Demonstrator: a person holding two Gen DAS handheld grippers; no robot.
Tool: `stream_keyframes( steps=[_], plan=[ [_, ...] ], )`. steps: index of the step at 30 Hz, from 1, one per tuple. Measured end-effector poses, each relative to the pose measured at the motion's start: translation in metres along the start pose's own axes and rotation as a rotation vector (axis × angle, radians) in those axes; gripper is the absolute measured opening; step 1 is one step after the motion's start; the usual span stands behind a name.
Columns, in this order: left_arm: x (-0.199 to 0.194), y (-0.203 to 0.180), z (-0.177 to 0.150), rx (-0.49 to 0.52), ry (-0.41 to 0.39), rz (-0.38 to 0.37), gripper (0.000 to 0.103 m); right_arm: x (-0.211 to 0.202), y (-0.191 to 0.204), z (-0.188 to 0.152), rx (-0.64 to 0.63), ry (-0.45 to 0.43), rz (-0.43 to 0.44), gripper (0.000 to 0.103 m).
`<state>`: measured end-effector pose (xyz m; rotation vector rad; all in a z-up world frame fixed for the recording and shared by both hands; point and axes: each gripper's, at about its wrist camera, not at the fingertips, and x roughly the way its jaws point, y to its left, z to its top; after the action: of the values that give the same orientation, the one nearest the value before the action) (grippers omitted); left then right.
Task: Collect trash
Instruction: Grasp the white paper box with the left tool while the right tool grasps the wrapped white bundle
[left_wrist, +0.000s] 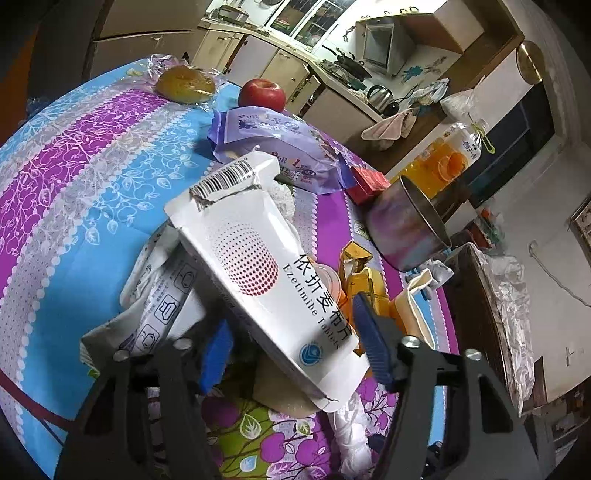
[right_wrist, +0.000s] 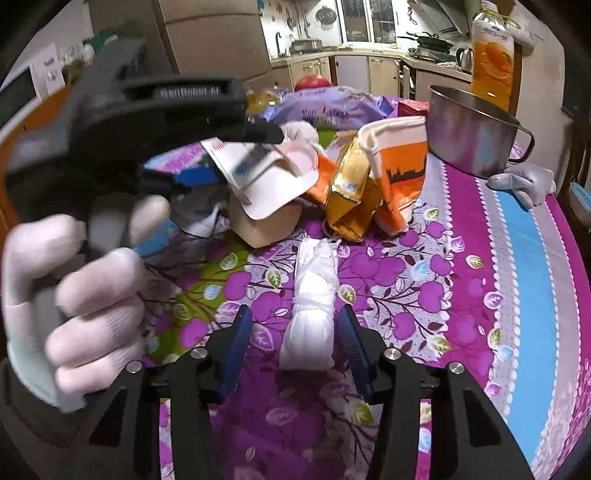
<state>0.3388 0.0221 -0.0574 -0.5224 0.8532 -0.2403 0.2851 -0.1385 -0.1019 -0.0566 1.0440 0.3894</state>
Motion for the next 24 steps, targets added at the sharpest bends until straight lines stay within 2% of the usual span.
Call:
stream_keyframes(
  steps=[3,4,5,12,17,24],
  plan=[
    [0.001,-0.002,-0.001,0.017,-0.009,0.010,0.051,0.006,0.000,0.000,-0.005,0.009,-0.028,0.038],
    [0.002,-0.003,-0.002,0.021,-0.009,0.011,0.047,0.008,0.000,0.000,-0.003,0.010,-0.033,0.030],
    [0.003,-0.003,-0.002,0.020,-0.006,0.009,0.044,0.009,-0.001,0.000,0.000,0.010,-0.039,0.028],
    [-0.002,-0.002,-0.003,0.018,-0.033,0.016,0.035,0.000,-0.009,-0.007,0.028,-0.030,-0.025,0.026],
    [-0.021,-0.015,-0.008,0.064,-0.076,0.052,0.018,-0.027,-0.014,-0.014,0.044,-0.106,-0.010,0.026],
    [-0.048,-0.028,-0.026,0.141,-0.114,0.068,0.017,-0.062,-0.016,-0.022,0.056,-0.194,0.001,0.026]
  ],
)
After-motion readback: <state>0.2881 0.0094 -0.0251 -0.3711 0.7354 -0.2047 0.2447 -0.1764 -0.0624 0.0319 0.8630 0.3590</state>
